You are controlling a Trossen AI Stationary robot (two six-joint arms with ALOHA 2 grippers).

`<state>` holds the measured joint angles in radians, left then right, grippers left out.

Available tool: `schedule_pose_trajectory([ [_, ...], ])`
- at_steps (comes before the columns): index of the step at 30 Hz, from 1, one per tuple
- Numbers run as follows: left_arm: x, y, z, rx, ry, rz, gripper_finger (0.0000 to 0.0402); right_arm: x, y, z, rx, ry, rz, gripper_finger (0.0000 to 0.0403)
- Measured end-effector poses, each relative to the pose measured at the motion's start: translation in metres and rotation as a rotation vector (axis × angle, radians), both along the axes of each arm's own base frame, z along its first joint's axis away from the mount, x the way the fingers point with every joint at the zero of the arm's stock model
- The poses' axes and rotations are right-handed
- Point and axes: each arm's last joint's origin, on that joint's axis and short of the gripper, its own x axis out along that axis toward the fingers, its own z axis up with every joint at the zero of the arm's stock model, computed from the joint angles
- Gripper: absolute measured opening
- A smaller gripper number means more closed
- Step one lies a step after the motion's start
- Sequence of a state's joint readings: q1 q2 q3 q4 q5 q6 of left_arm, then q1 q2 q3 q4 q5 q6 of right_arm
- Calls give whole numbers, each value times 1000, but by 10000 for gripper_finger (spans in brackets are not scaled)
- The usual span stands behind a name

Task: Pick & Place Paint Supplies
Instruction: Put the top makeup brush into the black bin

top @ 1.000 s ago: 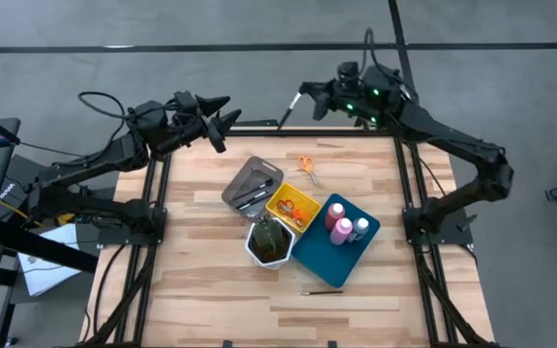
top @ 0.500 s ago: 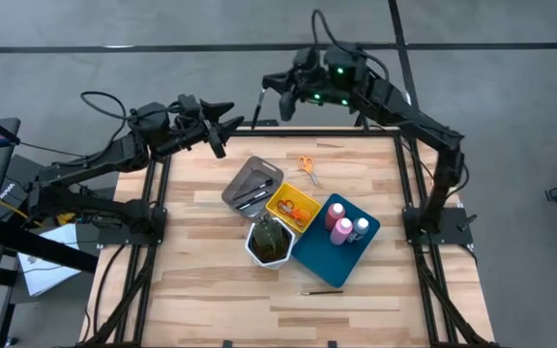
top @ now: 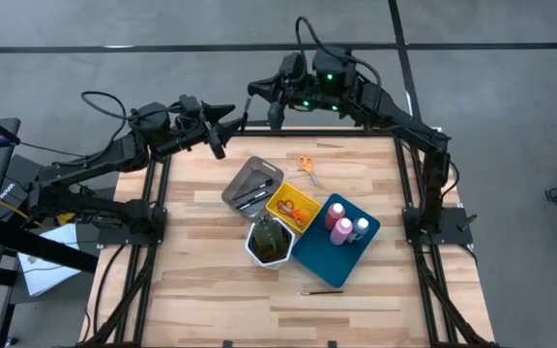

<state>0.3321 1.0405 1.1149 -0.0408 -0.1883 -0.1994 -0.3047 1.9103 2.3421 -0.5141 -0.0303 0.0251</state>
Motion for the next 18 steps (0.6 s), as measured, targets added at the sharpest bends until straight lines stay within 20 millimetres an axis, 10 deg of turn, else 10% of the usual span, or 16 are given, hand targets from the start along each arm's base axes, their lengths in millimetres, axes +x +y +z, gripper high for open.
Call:
schedule_pose_trajectory([
  [18,2,-5,-6,-129,4,-179,247,8,16,-3,-7,11,44,0],
])
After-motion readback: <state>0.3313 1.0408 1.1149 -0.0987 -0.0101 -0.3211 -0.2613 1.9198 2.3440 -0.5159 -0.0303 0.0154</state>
